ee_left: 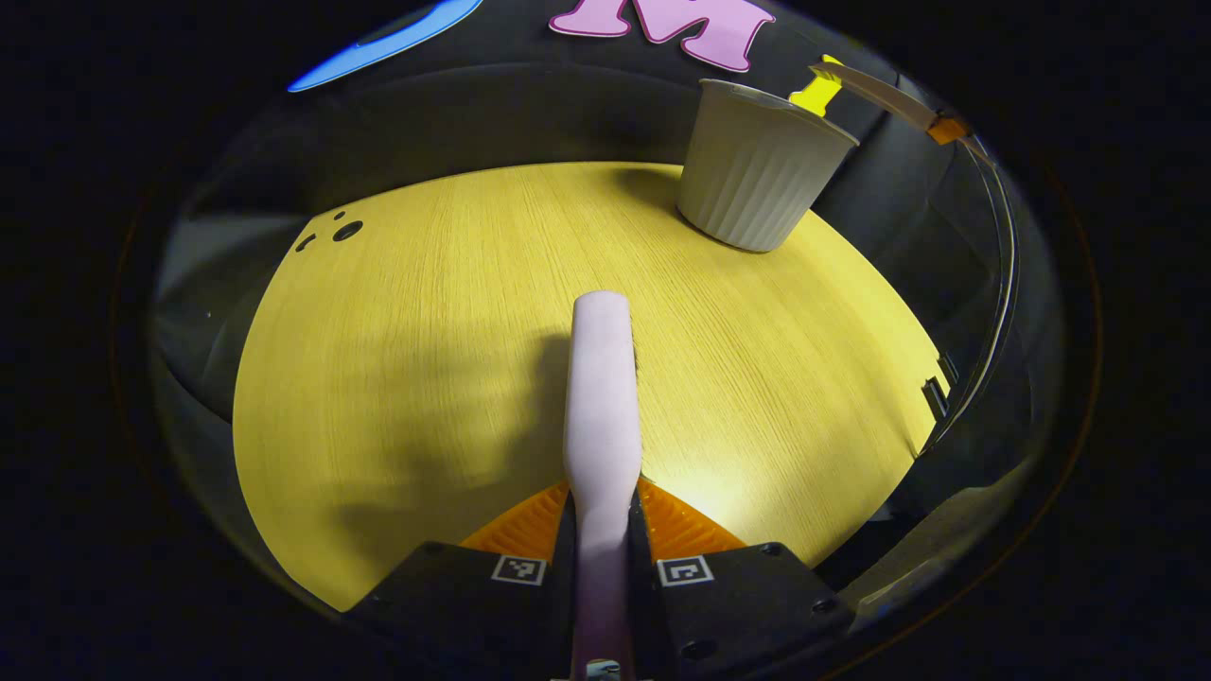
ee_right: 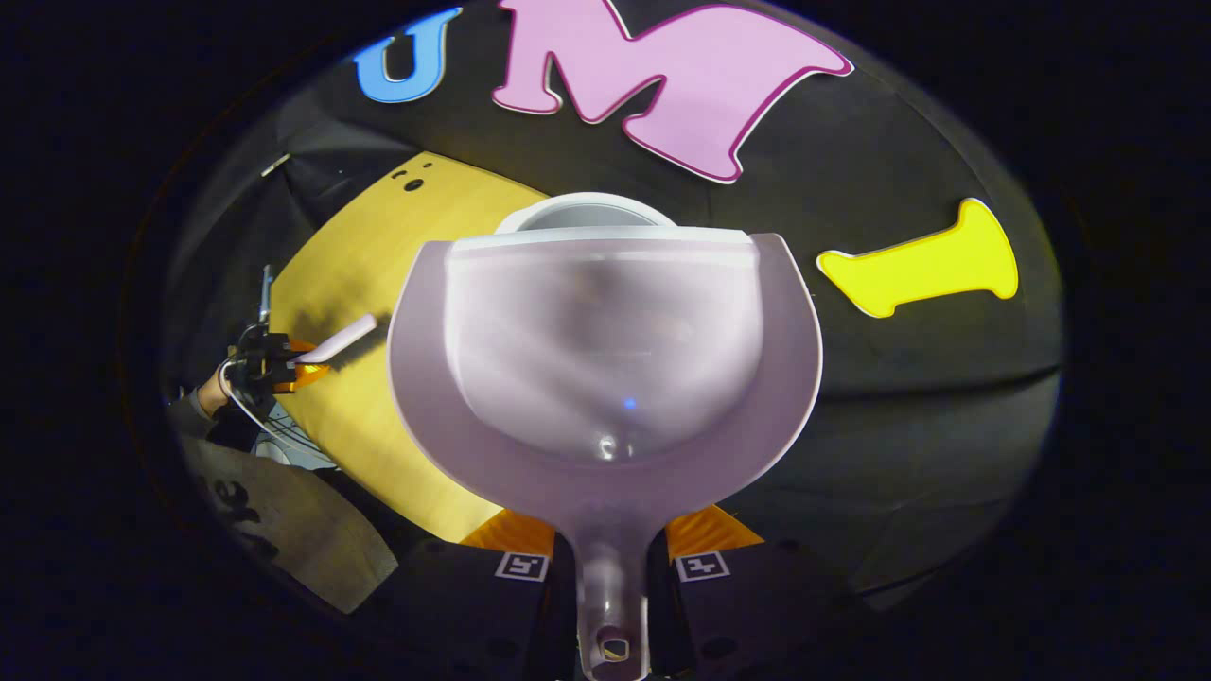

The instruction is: Pick up the small broom and dustpan from the desktop, sweep the trash into the dustpan with the broom, and then empty the trash into the garbage bin.

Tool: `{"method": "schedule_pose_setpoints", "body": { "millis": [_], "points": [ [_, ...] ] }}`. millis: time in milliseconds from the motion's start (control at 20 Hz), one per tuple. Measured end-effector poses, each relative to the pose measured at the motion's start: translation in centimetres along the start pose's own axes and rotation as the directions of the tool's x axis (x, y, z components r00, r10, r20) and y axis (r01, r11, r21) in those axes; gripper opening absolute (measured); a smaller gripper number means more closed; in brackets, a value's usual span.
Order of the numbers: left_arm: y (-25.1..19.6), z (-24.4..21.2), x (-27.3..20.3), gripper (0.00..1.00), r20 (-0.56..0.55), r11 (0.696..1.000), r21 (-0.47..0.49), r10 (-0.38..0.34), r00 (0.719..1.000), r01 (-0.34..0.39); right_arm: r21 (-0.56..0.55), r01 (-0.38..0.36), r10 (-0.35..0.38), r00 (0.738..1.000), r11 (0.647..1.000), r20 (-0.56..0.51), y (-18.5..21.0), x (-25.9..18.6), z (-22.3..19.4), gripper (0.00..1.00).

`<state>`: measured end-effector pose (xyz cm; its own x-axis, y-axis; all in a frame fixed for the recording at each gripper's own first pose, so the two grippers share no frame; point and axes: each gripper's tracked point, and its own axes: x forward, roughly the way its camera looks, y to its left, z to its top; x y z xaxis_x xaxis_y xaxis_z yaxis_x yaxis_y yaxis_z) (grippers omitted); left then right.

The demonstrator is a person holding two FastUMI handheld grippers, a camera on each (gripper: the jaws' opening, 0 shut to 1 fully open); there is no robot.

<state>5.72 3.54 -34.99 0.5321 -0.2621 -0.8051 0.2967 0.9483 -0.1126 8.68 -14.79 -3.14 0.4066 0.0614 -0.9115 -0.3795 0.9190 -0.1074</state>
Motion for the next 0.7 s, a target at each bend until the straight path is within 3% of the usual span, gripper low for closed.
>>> {"method": "schedule_pose_setpoints", "body": {
  "millis": [300,500,700],
  "points": [
    [0.4,-0.1,-0.1,0.28,-0.002,0.999,0.004,0.047,0.999,-0.047,-0.004,-0.086,0.087,0.996,0.996,0.02,8.3,2.6,-7.6,0.34],
    [0.5,0.0,-0.2,0.31,-0.002,0.998,-0.001,0.063,0.998,-0.063,-0.006,-0.127,0.127,0.992,0.992,-0.004,13.2,6.7,-11.6,0.34],
    [0.8,0.0,-0.2,0.29,-0.002,0.996,0.001,0.084,0.996,-0.084,0.04,-0.174,0.175,0.985,0.984,-0.008,18.0,12.2,-13.8,0.34]
  ]
}}
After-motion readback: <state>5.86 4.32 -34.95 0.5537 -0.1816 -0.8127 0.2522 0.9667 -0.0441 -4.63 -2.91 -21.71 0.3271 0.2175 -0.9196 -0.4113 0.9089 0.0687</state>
